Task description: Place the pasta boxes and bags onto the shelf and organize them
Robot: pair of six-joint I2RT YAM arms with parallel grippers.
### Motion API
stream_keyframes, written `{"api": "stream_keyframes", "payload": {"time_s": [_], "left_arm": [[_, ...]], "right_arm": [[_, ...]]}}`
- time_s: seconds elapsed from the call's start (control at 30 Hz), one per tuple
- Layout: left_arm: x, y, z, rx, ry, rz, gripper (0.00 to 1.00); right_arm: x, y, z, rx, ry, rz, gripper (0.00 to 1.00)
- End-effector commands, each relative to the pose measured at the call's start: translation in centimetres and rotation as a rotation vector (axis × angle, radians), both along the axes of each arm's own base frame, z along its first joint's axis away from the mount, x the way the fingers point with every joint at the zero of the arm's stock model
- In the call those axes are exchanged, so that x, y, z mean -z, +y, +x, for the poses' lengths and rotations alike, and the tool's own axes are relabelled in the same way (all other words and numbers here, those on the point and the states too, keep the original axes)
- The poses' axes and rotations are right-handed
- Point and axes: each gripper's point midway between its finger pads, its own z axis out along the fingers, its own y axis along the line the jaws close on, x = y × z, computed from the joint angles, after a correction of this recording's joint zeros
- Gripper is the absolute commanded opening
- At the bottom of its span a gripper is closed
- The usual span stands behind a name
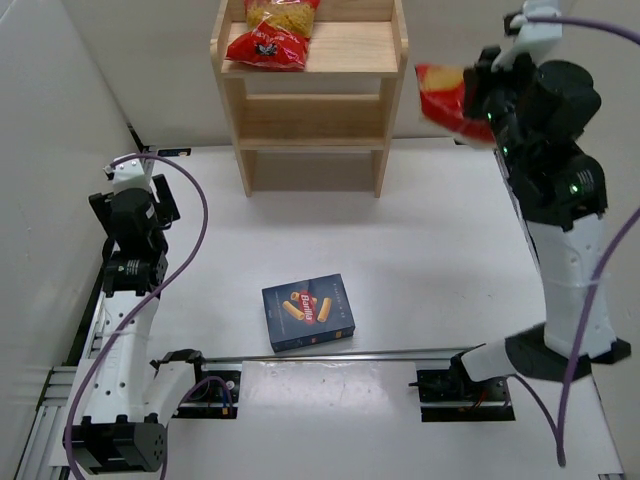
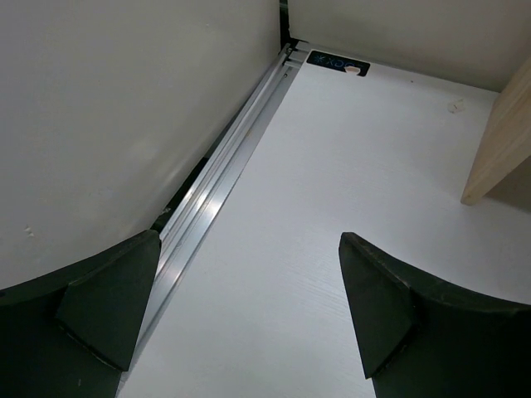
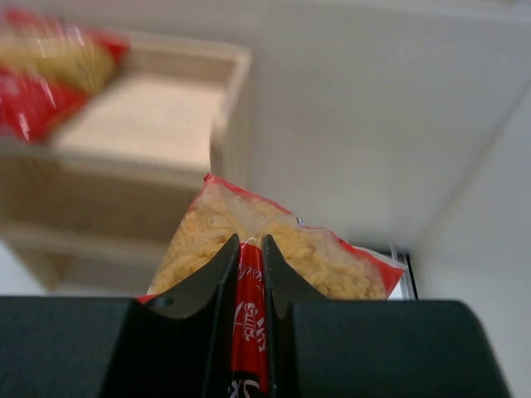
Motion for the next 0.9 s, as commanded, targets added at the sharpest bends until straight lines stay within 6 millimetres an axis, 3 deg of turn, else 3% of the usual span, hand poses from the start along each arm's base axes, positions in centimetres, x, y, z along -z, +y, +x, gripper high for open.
{"api": "stream_keyframes", "payload": {"time_s": [0.0,0.07,0.13,0.17,0.23,0.3,0.33,0.37,0.4,0.47,0.5,0.57,0.67,0.73,0.87], "left_arm": [[0.1,0.0,-0.2,0.005,0.002,-0.003,0.99],[0.1,0.3,-0.3,-0.004,0.002,-0.003,0.99],[0.1,0.3,-0.3,-0.004,0.002,-0.003,0.99],[0.4,0.3,-0.1,-0.004,0.013,-0.004,0.99],[0.8,0.3,-0.1,-0.004,0.022,-0.004,0.99],[1.3,0.1,0.1,0.006,0.040,-0.008,0.99],[1.3,0.1,0.1,0.007,0.040,-0.008,0.99],[1.3,0.1,0.1,0.007,0.040,-0.008,0.99],[1.7,0.2,0.1,0.006,0.049,-0.011,0.99],[1.8,0.3,0.1,0.006,0.050,-0.011,0.99],[2.3,0.2,0.0,0.006,0.062,-0.012,0.99],[2.7,0.2,0.0,0.006,0.071,-0.012,0.99],[3.9,0.2,-0.1,0.006,0.097,-0.014,0.99],[4.4,0.5,-0.3,-0.003,0.108,-0.015,0.99],[4.4,0.6,-0.3,-0.004,0.107,-0.018,0.99]], "right_arm": [[-11.2,1.3,0.3,-0.038,-0.398,0.104,0.00],[-14.4,1.6,0.7,-0.035,-0.519,0.168,0.00],[-15.8,2.4,1.4,-0.062,-0.580,0.235,0.00],[-17.8,2.5,0.4,-0.092,-0.675,0.275,0.00],[-18.8,3.8,0.2,-0.166,-0.759,0.302,0.00],[-19.1,5.7,1.7,-0.217,-0.838,0.356,0.00],[-19.3,6.1,2.3,-0.223,-0.859,0.375,0.00],[-20.5,5.8,1.6,-0.233,-0.911,0.411,0.00],[-19.5,7.0,3.8,-0.240,-0.924,0.428,0.00],[-18.6,7.8,5.3,-0.245,-0.944,0.443,0.00],[-17.2,8.8,7.3,-0.245,-0.925,0.437,0.00],[-15.8,9.6,9.1,-0.254,-0.896,0.468,0.00],[-11.0,12.3,14.1,-0.298,-0.798,0.455,0.00],[-9.2,13.4,15.6,-0.313,-0.748,0.441,0.00],[-7.3,14.2,16.8,-0.252,-0.695,0.440,0.00]]}}
